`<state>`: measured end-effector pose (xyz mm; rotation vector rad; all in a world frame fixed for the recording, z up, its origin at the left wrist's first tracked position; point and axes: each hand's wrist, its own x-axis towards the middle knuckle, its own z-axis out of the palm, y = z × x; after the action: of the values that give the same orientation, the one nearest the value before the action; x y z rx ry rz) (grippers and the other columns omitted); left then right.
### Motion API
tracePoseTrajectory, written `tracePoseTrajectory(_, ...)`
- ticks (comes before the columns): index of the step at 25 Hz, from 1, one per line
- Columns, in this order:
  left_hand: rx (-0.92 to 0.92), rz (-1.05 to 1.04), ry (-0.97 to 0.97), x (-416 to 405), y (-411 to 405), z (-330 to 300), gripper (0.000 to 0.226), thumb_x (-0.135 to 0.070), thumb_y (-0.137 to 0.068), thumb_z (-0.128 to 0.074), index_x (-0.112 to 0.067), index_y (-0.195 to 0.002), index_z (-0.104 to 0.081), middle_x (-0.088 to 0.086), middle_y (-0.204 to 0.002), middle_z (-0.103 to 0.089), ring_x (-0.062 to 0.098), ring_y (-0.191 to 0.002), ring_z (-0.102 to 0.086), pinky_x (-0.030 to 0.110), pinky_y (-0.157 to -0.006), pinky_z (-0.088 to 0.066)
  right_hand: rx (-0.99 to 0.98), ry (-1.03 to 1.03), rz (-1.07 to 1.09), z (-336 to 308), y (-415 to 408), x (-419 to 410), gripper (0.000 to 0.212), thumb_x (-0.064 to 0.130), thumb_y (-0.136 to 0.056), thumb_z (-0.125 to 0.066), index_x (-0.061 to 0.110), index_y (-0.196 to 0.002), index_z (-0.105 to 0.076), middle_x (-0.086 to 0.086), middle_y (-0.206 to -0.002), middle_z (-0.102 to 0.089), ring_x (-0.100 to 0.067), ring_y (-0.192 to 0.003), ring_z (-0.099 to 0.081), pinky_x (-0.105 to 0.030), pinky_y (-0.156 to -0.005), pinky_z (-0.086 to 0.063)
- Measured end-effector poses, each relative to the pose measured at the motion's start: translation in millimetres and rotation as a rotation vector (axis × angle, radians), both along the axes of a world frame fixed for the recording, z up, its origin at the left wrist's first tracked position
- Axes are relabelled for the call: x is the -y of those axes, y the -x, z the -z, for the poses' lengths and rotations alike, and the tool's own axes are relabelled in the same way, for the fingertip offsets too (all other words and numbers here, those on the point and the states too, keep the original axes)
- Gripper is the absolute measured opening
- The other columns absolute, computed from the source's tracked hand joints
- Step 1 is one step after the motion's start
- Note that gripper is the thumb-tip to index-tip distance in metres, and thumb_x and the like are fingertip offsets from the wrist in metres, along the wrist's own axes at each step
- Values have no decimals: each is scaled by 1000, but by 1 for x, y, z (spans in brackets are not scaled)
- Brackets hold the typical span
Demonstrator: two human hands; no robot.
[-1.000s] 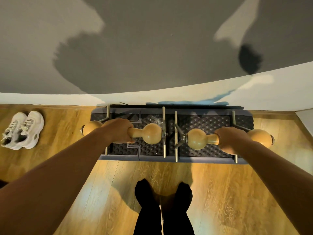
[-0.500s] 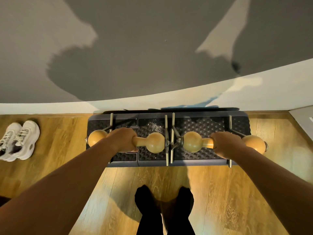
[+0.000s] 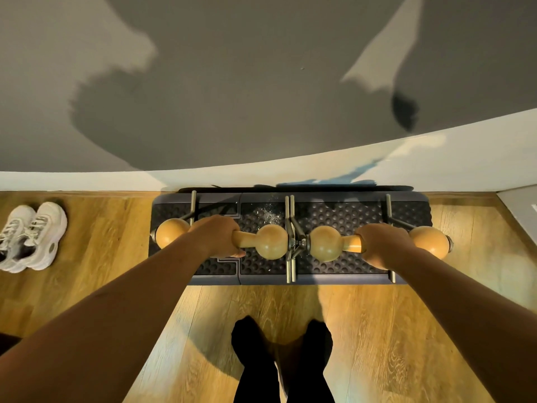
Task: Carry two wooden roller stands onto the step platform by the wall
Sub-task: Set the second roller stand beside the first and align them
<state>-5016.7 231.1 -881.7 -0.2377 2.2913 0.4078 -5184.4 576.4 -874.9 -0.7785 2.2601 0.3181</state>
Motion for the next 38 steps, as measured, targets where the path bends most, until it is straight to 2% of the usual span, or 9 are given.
tracePoseTrajectory(7, -13, -12, -8, 1, -1, 0, 29, -61, -84, -75, -36, -90, -64, -14, -78, -66, 6, -75, -64, 31, -78, -56, 24, 9, 5, 0, 5, 0, 18, 24, -90, -73, 30, -105, -67, 12, -79, -61, -7, -71, -58, -32, -74, -55)
tracePoseTrajectory(11, -31, -33, 3, 3, 1, 1, 28, -62, -82, -76, -39, -85, -60, -15, -75, -65, 5, -72, -63, 29, -73, -54, 8, -2, -2, 0, 7, 3, 16, 24, -88, -73, 31, -101, -65, 11, -78, -62, -10, -71, -60, -35, -74, -57)
tracePoseTrajectory(14, -14, -18, -10, 3, 2, 2, 29, -62, -82, -76, -39, -84, -59, -15, -74, -64, 5, -72, -63, 30, -75, -55, 4, 13, 11, -1, 6, 2, 15, 25, -88, -74, 31, -97, -64, 11, -78, -62, -10, -71, -60, -34, -73, -56)
tracePoseTrajectory(18, -3, -16, -15, 4, 3, 0, 28, -61, -82, -77, -38, -83, -61, -14, -75, -65, 4, -70, -62, 27, -69, -49, 10, 14, 29, -3, 7, 4, 13, 25, -88, -72, 33, -93, -62, 10, -77, -63, -11, -71, -60, -37, -75, -55)
tracePoseTrajectory(23, 40, -7, -17, 3, 7, -3, 30, -60, -81, -79, -38, -79, -59, -13, -76, -66, 7, -72, -63, 31, -74, -52, 10, 5, 35, -4, 7, 6, 15, 26, -88, -72, 34, -90, -60, 10, -78, -62, -11, -71, -59, -35, -73, -50)
tracePoseTrajectory(29, 70, -8, 0, 1, 9, -6, 31, -57, -82, -80, -32, -96, -69, -10, -85, -70, 11, -80, -66, 34, -81, -55, 20, -18, 49, -7, 8, 8, 12, 24, -87, -70, 33, -91, -62, 10, -78, -63, -13, -73, -61, -39, -76, -53)
tracePoseTrajectory(33, 65, -4, -7, 0, 9, -3, 30, -55, -83, -80, -32, -98, -67, -11, -87, -69, 11, -82, -65, 34, -82, -54, 16, -22, 31, -5, 8, 7, 14, 24, -89, -70, 33, -97, -63, 10, -80, -62, -13, -75, -61, -39, -79, -53)
tracePoseTrajectory(38, 49, 2, -6, 3, 7, 2, 28, -57, -83, -79, -37, -90, -61, -14, -82, -65, 7, -76, -62, 30, -74, -47, 18, -4, 43, -4, 10, 8, 15, 23, -90, -70, 33, -98, -62, 10, -81, -62, -13, -76, -60, -38, -78, -50)
